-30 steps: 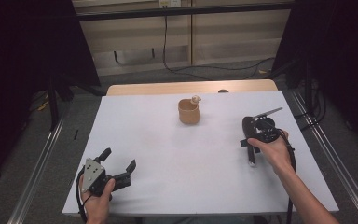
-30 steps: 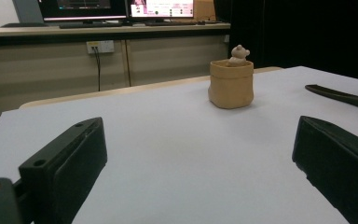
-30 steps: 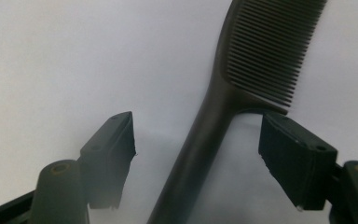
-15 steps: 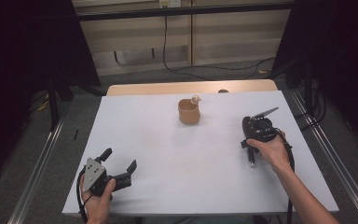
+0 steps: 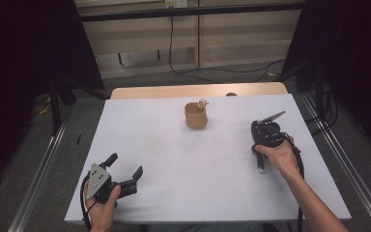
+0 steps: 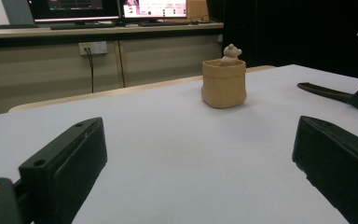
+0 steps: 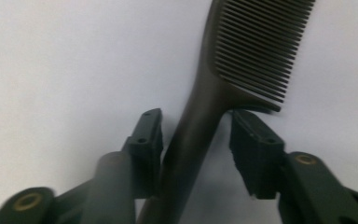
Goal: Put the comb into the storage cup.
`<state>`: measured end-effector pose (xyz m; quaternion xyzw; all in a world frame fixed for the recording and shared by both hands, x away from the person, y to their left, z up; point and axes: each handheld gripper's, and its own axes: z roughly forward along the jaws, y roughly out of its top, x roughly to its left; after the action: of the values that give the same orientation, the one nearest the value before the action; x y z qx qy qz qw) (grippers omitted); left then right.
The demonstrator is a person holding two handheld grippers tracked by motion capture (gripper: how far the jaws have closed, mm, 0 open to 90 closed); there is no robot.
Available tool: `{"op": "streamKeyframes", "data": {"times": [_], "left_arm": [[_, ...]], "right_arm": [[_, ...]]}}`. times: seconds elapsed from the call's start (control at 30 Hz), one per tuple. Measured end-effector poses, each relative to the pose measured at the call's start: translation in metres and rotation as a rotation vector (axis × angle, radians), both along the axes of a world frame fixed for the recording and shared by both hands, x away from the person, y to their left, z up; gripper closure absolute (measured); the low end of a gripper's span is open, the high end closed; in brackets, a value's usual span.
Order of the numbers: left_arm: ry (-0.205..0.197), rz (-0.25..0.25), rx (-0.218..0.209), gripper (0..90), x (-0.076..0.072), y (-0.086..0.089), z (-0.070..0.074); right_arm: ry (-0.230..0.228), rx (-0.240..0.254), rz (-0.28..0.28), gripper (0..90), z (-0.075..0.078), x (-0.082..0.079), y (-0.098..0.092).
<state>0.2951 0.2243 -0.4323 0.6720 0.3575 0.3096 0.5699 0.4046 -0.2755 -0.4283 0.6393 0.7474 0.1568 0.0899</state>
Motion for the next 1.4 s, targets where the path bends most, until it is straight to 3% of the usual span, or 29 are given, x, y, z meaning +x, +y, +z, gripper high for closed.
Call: {"op": "streamKeyframes", "data": {"times": [0.5,0.73,1.0,1.23,1.4], "left_arm": [[0.001,-0.010,0.000,3.1,0.001,-0.003,0.000],[-0.002,-0.003,0.009,3.1,0.001,-0.002,0.000],[-0.001,-0.010,0.005,3.1,0.001,-0.003,0.000],[-0.001,-0.010,0.003,3.1,0.002,-0.003,0.000],[0.000,-0.003,0.000,3.1,0.002,-0.001,0.000]], "right_arm": [[-0.002,-0.057,0.019,61.0,0.000,0.000,0.005],[0.007,-0.060,0.017,62.8,0.001,0.001,0.005],[0.014,-0.066,0.023,72.7,0.002,0.002,0.008],[0.026,-0.028,0.013,72.9,0.004,0.004,0.004],[0.000,-0.002,0.020,72.9,0.011,0.003,0.001]]}}
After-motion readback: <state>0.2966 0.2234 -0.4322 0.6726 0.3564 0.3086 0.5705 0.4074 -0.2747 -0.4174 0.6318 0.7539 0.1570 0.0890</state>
